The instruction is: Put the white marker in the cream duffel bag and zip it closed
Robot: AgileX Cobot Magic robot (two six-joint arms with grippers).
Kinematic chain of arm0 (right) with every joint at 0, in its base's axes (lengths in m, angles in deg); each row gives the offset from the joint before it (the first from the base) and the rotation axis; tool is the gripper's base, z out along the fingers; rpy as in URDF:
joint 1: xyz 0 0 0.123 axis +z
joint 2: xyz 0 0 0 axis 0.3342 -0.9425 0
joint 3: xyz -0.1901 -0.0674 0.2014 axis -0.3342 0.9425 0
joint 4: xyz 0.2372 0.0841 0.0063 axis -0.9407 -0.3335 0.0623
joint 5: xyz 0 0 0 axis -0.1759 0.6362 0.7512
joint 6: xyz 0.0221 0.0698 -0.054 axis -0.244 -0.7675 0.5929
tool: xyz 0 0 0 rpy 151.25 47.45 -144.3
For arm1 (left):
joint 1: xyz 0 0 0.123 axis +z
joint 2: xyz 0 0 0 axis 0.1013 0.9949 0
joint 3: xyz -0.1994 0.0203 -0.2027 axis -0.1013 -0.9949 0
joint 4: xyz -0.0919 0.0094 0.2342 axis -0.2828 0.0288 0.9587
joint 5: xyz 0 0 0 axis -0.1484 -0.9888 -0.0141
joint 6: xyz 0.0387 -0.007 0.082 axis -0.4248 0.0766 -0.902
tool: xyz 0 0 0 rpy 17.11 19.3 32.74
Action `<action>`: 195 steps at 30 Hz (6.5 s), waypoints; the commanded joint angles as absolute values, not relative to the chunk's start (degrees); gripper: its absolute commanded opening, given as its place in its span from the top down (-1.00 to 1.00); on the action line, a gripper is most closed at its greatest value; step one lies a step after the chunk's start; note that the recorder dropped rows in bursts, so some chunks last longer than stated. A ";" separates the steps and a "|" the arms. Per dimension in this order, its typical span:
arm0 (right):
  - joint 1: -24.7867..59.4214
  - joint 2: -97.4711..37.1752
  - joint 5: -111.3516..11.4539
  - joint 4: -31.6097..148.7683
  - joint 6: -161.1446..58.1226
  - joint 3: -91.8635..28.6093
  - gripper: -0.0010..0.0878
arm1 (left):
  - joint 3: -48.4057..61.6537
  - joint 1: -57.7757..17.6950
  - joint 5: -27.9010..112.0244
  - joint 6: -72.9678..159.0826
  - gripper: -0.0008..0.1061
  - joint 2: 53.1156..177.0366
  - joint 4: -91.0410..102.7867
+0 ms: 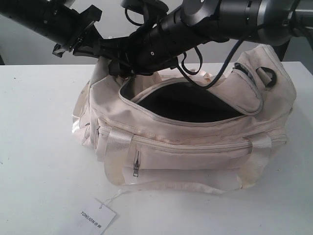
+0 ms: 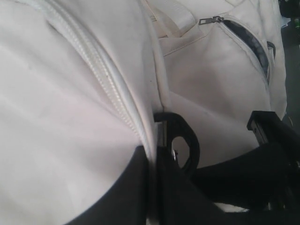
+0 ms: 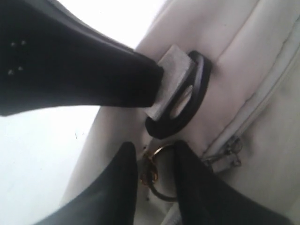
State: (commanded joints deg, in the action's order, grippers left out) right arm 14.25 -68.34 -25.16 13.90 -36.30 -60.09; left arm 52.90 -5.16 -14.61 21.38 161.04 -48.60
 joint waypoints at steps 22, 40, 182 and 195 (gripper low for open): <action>14.25 -64.46 -19.81 13.90 -36.30 -60.09 0.98 | 52.90 -5.16 -13.53 21.40 0.99 161.14 -41.67; 14.25 -61.82 -4.51 12.31 -35.94 -60.09 0.98 | 52.90 -5.16 -11.23 21.64 0.99 161.86 -39.92; 5.49 -42.59 0.18 18.20 -36.41 -39.77 0.98 | 25.53 -5.29 -3.61 33.00 -0.29 145.19 -26.49; 5.60 -42.59 -7.25 17.54 -42.87 -32.69 0.98 | 22.96 -5.29 -2.79 26.22 0.49 146.16 -30.47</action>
